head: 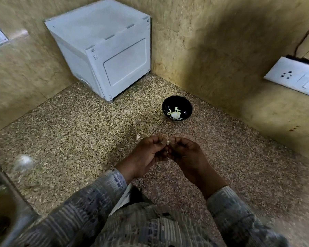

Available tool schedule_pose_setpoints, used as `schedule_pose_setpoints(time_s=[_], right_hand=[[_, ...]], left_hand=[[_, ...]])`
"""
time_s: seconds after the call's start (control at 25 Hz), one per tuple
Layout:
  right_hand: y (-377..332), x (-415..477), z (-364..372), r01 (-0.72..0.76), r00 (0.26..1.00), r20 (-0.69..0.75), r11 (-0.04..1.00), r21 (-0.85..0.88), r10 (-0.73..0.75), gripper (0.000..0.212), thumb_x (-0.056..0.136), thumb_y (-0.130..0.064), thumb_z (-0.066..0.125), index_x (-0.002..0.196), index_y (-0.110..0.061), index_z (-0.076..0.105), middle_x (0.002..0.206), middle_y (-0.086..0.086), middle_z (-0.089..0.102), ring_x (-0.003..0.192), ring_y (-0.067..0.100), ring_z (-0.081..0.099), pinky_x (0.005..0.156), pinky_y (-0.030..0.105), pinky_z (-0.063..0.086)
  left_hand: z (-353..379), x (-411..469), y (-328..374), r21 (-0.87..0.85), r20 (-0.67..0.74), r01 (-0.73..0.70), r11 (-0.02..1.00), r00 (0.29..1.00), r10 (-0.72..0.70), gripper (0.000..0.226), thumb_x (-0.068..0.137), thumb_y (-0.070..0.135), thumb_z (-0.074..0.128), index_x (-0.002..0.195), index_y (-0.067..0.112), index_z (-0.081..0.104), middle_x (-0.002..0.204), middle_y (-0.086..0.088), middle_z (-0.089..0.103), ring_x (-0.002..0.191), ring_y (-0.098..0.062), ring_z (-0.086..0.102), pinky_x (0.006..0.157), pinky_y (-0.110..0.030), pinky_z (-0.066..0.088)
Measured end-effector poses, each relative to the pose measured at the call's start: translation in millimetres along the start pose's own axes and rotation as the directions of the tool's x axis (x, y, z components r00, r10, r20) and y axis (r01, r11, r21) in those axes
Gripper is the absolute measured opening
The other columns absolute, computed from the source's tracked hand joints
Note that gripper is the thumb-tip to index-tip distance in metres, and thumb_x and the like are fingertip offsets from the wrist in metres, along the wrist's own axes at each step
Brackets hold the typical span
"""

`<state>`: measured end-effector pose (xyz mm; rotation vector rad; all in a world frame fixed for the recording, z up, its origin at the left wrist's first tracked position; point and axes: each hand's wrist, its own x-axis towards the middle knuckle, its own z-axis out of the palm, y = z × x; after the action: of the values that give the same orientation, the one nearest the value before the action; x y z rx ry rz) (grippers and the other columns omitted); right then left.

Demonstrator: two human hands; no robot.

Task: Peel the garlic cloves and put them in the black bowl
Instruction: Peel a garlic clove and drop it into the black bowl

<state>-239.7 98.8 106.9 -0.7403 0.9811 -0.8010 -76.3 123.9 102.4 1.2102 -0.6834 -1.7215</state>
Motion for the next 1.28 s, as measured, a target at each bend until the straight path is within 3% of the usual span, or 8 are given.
schedule_pose_setpoints(time_s=[0.12,0.28,0.48,0.68,0.88,1.0,1.08,1.28], right_hand=[[20,27,-2,-0.180,0.961,-0.193,0.977,0.117,0.200,0.011,0.100,-0.002,0.058,0.098,-0.004,0.068,0.083,0.010,0.066,0.076,0.020,0.062,0.079,0.037,0.054],[58,84,-13,-0.347,0.786,-0.504,0.930,0.124,0.360,0.023,0.096,0.000,0.064,0.074,-0.008,0.064,0.066,0.009,0.060,0.060,0.019,0.056,0.065,0.036,0.051],[75,139,-17,-0.390,0.703,-0.644,0.921,0.007,0.303,0.033,0.085,0.007,0.063,0.055,-0.008,0.066,0.070,0.022,0.063,0.059,0.027,0.058,0.065,0.041,0.048],[91,134,-31,-0.374,0.741,-0.654,0.902,-0.216,0.150,0.011,0.081,-0.008,0.073,0.089,-0.014,0.079,0.080,0.010,0.078,0.080,0.030,0.076,0.081,0.053,0.063],[90,106,-26,-0.449,0.848,-0.522,0.403,-0.797,-0.089,0.017,0.092,-0.027,0.068,0.104,-0.022,0.080,0.102,0.005,0.079,0.098,0.027,0.072,0.083,0.032,0.054],[92,107,-22,-0.440,0.835,-0.535,0.424,-0.792,-0.131,0.016,0.093,-0.025,0.064,0.096,-0.021,0.079,0.092,0.006,0.078,0.088,0.029,0.072,0.076,0.035,0.059],[91,111,-21,-0.456,0.834,-0.545,0.447,-0.769,-0.087,0.014,0.093,-0.027,0.064,0.094,-0.024,0.078,0.089,0.003,0.078,0.083,0.024,0.072,0.076,0.036,0.060],[99,101,-14,-0.404,0.889,-0.455,0.376,-0.834,-0.054,0.017,0.094,-0.029,0.061,0.094,-0.024,0.077,0.090,0.003,0.077,0.081,0.024,0.072,0.075,0.034,0.060]], left_hand=[[-22,24,-16,0.146,-0.141,0.121,0.982,0.985,-0.100,0.015,0.100,0.009,0.060,0.088,0.011,0.068,0.082,-0.012,0.071,0.071,-0.022,0.067,0.067,-0.040,0.059],[-76,59,-52,0.483,-0.323,0.306,0.820,0.933,-0.157,0.011,0.075,0.023,0.066,0.066,0.018,0.071,0.074,-0.020,0.072,0.067,-0.037,0.070,0.075,-0.060,0.061],[-104,91,-69,0.655,-0.335,0.280,0.702,0.940,-0.063,0.005,0.069,0.021,0.073,0.067,0.019,0.069,0.074,-0.004,0.074,0.078,-0.027,0.072,0.078,-0.040,0.062],[-123,106,-67,0.837,-0.174,0.142,0.529,0.985,0.012,0.017,0.083,0.012,0.072,0.074,0.025,0.077,0.080,0.012,0.076,0.081,-0.004,0.070,0.088,-0.027,0.057],[-142,74,-46,0.860,-0.116,-0.003,0.510,0.973,0.202,0.015,0.090,0.015,0.071,0.097,0.024,0.080,0.093,0.013,0.077,0.084,0.004,0.068,0.080,-0.019,0.056],[-159,86,-30,0.939,-0.106,-0.035,0.343,0.918,0.383,0.027,0.087,0.020,0.077,0.113,0.019,0.074,0.103,0.002,0.070,0.090,-0.009,0.062,0.079,-0.024,0.050],[-164,109,-24,0.979,-0.040,-0.028,0.201,0.944,0.326,0.039,0.082,0.024,0.081,0.120,0.019,0.072,0.107,-0.002,0.068,0.093,-0.012,0.061,0.079,-0.021,0.045],[-140,126,-34,0.992,-0.011,-0.016,0.121,0.977,0.213,0.005,0.081,0.019,0.077,0.085,0.018,0.080,0.083,0.001,0.076,0.074,-0.011,0.067,0.070,-0.022,0.051]])
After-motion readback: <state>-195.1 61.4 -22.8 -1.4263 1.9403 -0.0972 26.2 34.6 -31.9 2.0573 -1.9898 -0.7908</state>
